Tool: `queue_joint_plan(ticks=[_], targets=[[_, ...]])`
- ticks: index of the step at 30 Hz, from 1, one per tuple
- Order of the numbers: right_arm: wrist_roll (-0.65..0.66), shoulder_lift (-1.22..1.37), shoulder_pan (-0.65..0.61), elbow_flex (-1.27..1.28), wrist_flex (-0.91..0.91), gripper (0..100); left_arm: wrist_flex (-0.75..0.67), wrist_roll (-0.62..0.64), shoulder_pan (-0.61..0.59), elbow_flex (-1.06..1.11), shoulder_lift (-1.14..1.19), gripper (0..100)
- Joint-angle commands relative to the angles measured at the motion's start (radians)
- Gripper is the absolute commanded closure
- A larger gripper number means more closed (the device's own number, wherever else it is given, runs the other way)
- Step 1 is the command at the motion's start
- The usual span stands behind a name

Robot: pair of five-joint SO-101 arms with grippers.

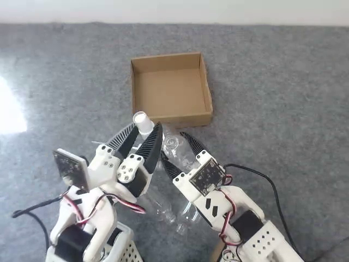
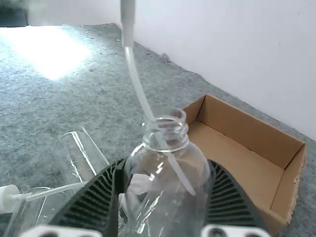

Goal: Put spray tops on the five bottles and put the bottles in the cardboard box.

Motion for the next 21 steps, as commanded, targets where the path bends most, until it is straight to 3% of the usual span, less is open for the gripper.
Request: queue_joint_plan(ticks=[1, 17, 21], targets=[[0.015, -0.015, 0.015, 0.02, 0.001, 89.0, -0.026, -0.009, -0.002, 0.005, 0.0, 98], [0.015, -0.007, 0.013, 0.02, 0.002, 89.0, -0.02, -0.011, 0.006, 0.062, 0.005, 88], [0.015, -0.007, 0.013, 0.02, 0.002, 89.0, -0.018, -0.035, 0.006, 0.064, 0.005, 81]])
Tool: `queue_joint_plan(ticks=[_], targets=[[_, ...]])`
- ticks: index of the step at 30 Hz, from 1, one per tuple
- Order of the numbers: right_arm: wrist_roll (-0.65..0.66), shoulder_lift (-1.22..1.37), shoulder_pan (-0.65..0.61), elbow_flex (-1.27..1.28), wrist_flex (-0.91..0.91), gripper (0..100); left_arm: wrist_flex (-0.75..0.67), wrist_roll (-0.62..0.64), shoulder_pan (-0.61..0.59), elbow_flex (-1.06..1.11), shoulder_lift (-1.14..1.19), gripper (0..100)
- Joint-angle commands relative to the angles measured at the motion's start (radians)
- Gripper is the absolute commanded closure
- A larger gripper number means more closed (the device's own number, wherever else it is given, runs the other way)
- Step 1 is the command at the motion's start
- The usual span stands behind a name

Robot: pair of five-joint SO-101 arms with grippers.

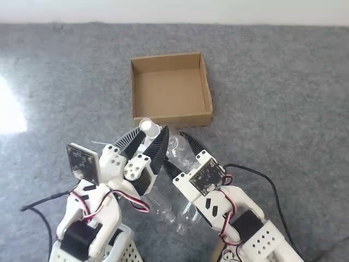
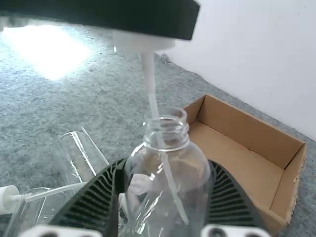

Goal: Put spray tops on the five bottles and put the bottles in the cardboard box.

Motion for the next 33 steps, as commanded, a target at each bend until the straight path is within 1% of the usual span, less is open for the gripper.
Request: queue_joint_plan(ticks=[1, 8, 13, 18, 22, 25, 30, 33], targets=[[0.015, -0.007, 0.013, 0.018, 0.002, 89.0, -0.018, -0.02, -0.002, 0.002, 0.005, 80], [0.015, -0.007, 0.013, 0.018, 0.002, 89.0, -0.018, -0.02, -0.002, 0.001, 0.0, 79], [0.015, -0.007, 0.013, 0.018, 0.002, 89.1, -0.015, -0.018, -0.011, -0.038, 0.0, 80], [0.015, -0.007, 0.013, 0.018, 0.002, 89.1, 0.064, -0.017, -0.011, -0.124, 0.0, 80], [0.015, -0.007, 0.013, 0.018, 0.002, 89.1, 0.094, -0.003, -0.012, -0.168, -0.002, 81], [0.015, -0.007, 0.013, 0.018, 0.002, 89.1, 0.087, 0.034, -0.074, -0.171, -0.002, 84], [0.015, -0.005, 0.016, 0.018, 0.004, 89.1, 0.044, 0.063, -0.222, -0.173, -0.002, 83], [0.015, -0.005, 0.018, 0.018, 0.007, 89.1, 0.017, 0.075, -0.281, -0.173, -0.002, 84]])
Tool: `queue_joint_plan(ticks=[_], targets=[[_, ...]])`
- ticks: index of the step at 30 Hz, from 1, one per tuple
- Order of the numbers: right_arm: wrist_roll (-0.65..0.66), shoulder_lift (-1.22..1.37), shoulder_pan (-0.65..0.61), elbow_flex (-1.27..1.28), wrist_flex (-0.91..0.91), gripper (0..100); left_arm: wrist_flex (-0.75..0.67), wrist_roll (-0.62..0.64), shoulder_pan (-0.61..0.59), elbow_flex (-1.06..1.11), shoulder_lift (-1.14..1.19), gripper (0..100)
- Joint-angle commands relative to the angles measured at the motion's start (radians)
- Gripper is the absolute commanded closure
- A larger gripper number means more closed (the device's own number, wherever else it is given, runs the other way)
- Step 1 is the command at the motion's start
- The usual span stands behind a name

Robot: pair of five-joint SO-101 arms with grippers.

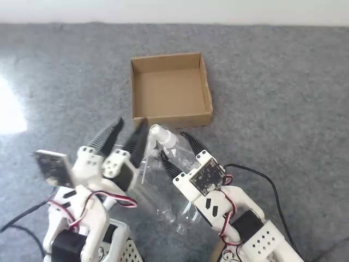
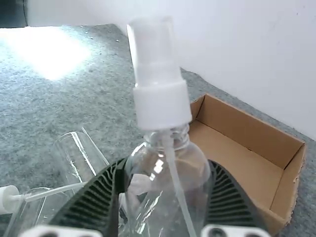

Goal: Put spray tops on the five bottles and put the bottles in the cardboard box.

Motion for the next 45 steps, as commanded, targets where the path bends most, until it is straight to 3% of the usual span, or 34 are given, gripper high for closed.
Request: queue_joint_plan(ticks=[1, 7, 17, 32, 45], targets=[[0.015, -0.01, 0.016, 0.018, 0.021, 89.1, -0.063, 0.025, -0.084, -0.053, -0.003, 84], [0.015, -0.016, 0.015, 0.018, 0.036, 89.1, -0.068, 0.026, -0.143, -0.01, -0.002, 84], [0.015, -0.016, 0.013, 0.018, 0.033, 89.1, -0.149, 0.023, -0.13, 0.17, -0.002, 84], [0.015, -0.016, 0.013, 0.018, 0.033, 89.1, -0.101, -0.052, 0.107, 0.203, -0.002, 84], [0.015, -0.016, 0.012, 0.018, 0.035, 89.1, -0.107, -0.097, 0.114, 0.202, -0.002, 83]])
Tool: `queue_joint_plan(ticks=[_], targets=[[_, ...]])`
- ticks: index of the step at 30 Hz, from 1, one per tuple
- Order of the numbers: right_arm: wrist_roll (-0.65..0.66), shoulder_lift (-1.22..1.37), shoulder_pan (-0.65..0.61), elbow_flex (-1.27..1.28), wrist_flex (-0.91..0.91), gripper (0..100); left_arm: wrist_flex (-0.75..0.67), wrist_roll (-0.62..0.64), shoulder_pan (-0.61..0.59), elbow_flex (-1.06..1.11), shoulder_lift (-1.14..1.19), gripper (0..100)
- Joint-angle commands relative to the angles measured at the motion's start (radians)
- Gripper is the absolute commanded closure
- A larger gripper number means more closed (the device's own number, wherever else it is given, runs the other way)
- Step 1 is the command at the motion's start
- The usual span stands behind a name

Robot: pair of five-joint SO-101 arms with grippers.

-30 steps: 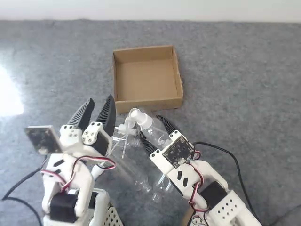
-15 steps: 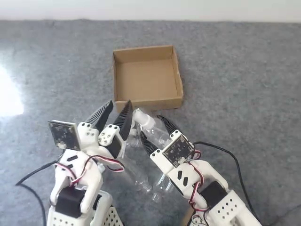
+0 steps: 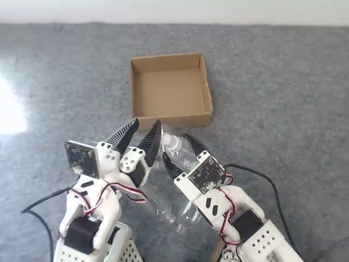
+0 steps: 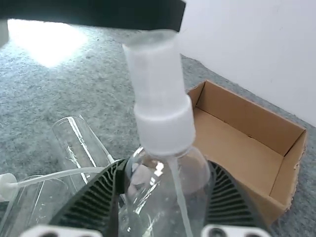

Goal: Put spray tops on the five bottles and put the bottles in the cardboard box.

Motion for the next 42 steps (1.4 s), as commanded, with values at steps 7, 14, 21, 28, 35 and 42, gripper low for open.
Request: queue_joint_plan(ticks=[7, 14, 21, 28, 35, 42], targets=[[0.017, -0.018, 0.005, 0.014, -0.004, 89.1, 0.021, 0.069, -0.094, -0.038, 0.002, 83], [0.017, -0.018, 0.005, 0.011, -0.004, 89.1, 0.021, 0.086, -0.13, -0.036, 0.002, 79], [0.017, -0.018, 0.005, 0.009, -0.004, 89.0, 0.02, 0.075, -0.054, -0.01, 0.003, 79], [0.017, -0.019, 0.007, 0.008, -0.004, 89.0, 0.02, 0.0, 0.041, 0.013, 0.006, 79], [0.017, -0.019, 0.008, 0.008, -0.004, 89.0, 0.023, -0.029, 0.048, 0.015, 0.006, 79], [0.017, -0.019, 0.01, 0.008, -0.004, 89.0, 0.06, -0.078, 0.146, 0.016, 0.005, 79]])
